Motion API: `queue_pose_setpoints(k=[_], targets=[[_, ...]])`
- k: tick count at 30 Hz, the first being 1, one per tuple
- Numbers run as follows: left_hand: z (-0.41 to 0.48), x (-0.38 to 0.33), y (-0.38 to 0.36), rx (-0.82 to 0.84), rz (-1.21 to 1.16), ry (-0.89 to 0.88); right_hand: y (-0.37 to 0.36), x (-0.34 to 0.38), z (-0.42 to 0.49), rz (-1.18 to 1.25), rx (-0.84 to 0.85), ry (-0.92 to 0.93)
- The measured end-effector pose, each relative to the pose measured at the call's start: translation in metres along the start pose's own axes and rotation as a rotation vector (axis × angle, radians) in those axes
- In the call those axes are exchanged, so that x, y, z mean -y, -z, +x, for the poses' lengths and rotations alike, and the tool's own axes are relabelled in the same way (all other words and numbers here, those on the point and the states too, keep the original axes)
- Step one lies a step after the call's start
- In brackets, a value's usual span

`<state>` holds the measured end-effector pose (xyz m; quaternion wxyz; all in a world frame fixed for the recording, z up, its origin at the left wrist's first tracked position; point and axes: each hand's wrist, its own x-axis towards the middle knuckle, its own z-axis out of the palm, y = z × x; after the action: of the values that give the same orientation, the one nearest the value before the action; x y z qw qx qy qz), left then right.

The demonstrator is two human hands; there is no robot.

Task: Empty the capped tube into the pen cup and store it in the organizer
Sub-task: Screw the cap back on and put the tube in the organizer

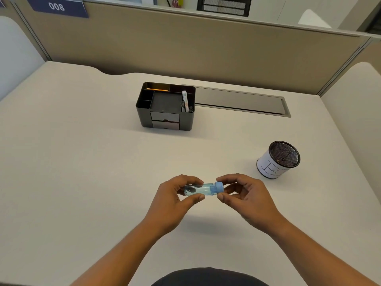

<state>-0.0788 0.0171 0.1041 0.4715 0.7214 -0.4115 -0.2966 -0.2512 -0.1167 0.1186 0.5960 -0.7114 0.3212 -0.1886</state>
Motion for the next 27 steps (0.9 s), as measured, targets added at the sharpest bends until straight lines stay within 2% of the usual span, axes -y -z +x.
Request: queue_pose_setpoints(k=[8,20,22,27], targets=[[-0.001,-0.005,0.006,0.059,-0.049,0.076,0.004,0.008,0.004,-0.046,0.067,0.073],[-0.001,-0.016,0.009,0.183,-0.497,0.360,0.006,0.015,0.004,-0.105,0.084,0.139],[-0.001,-0.017,0.010,0.187,-0.498,0.365,0.006,0.015,0.003,-0.109,0.077,0.119],[-0.001,-0.018,0.012,0.132,-0.323,0.263,0.004,0.015,0.001,-0.083,0.072,0.071]])
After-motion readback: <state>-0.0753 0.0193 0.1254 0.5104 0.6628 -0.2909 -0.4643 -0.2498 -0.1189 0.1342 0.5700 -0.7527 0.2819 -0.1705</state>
